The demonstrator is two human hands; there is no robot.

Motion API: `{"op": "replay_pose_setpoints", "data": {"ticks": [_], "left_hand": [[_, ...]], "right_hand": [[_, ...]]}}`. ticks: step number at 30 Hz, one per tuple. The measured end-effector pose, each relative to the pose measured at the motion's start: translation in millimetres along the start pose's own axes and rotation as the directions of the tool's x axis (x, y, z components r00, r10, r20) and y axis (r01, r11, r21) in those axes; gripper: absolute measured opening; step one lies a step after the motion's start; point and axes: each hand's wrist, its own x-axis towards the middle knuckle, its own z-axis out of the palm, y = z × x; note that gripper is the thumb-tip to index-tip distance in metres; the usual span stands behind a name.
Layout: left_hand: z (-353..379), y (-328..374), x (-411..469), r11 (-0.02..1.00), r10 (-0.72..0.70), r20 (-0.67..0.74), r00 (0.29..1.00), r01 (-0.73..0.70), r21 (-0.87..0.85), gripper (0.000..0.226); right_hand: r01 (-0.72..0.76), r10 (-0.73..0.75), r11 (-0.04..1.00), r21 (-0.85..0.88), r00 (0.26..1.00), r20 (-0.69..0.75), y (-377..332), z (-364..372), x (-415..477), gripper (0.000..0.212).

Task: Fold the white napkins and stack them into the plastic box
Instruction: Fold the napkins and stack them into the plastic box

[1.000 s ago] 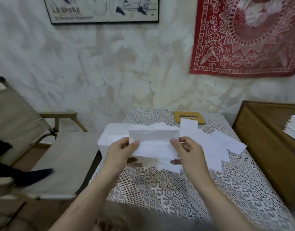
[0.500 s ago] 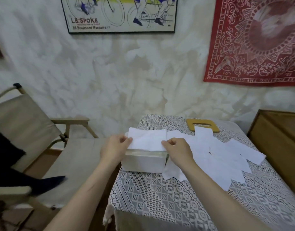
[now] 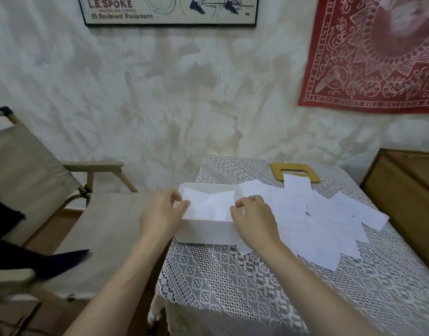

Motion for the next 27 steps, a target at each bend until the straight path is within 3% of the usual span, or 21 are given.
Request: {"op": "replay_pose_setpoints", "data": {"ticks": [3,11,20,27], "left_hand": [[-1.4,2.0,-6.8,1.000,0.004,-0.018,1.000,-0.005,-0.013,0.014],[-8.6,21.2,-68.4,0.996,0.092,-0.143,0.985,-0.088,0.032,0.017],[52.9,70.9,-125.7,0.958,0.271,0.068,0.960,-0.276,0.078,0.010],[112.4,115.2,-132.9,0.912,0.363,0.204,0.909,-0.392,0.125,0.026]], "right_hand": [[0.037,-0.037,0.999,0.020,0.999,-0.007,4.4,-1.2,-9.9,0.040],[0.146,-0.143,0.987,0.072,0.988,-0.049,35.5,-18.4,-51.0,0.034],[0.075,-0.073,0.992,-0.105,0.997,0.018,102.3,-47.9,-78.3,0.032],[0.065,-0.061,0.970,-0.236,0.998,0.024,143.6,-70.9,-71.2,0.034]]}}
